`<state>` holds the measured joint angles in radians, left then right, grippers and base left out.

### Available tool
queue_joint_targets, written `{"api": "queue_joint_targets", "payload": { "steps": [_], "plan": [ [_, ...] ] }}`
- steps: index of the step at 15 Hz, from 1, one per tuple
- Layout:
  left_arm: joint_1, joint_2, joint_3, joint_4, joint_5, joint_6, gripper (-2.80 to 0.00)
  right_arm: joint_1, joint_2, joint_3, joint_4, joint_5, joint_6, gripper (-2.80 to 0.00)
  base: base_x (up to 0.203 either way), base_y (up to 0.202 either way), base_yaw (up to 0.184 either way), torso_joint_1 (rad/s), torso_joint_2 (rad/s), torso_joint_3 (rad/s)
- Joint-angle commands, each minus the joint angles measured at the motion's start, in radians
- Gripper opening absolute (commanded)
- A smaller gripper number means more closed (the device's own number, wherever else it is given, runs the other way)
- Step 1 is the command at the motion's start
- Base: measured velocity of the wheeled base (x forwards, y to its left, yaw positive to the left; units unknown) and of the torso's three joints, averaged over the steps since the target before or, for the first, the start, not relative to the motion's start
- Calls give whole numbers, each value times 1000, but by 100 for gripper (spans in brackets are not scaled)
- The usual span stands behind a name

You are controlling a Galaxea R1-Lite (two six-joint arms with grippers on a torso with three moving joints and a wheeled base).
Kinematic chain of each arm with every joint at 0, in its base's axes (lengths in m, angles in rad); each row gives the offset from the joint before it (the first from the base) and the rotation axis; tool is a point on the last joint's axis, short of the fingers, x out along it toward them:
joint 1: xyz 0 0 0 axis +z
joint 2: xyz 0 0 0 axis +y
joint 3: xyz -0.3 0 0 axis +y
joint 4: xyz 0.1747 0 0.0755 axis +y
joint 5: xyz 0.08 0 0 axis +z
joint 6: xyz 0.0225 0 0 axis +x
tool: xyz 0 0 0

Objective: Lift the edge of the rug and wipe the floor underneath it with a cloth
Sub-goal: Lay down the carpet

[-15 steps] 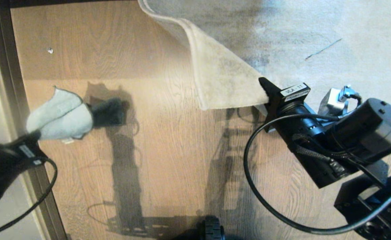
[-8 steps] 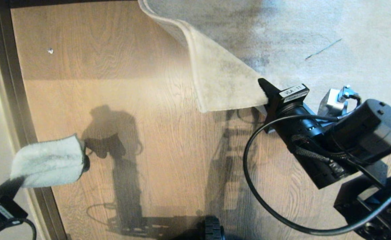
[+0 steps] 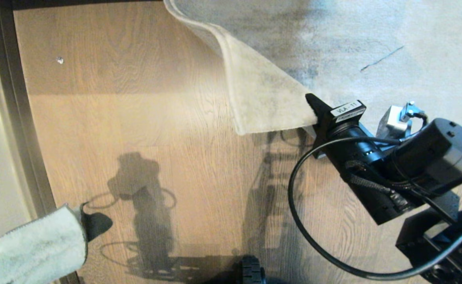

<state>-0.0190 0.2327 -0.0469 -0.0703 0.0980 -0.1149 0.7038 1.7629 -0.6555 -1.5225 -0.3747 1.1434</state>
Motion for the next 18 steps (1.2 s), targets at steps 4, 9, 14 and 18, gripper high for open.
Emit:
{"api": "queue_joint_targets", "payload": {
  "steps": [4, 9, 14, 18],
  "plan": [
    [19, -233, -41, 277, -86, 56, -280, 2, -2, 14, -47, -3, 6, -280, 0, 0, 0, 0, 0, 0],
    [17, -233, -39, 277, -87, 64, -280, 2, -2, 15, -47, -3, -17, -280, 0, 0, 0, 0, 0, 0],
    [17, -233, -39, 277, -87, 63, -280, 2, -5, 11, -47, -1, -22, -280, 0, 0, 0, 0, 0, 0],
    [17, -233, -39, 277, -86, 61, -280, 2, -7, 11, -47, 0, -47, -280, 0, 0, 0, 0, 0, 0]
  ]
}}
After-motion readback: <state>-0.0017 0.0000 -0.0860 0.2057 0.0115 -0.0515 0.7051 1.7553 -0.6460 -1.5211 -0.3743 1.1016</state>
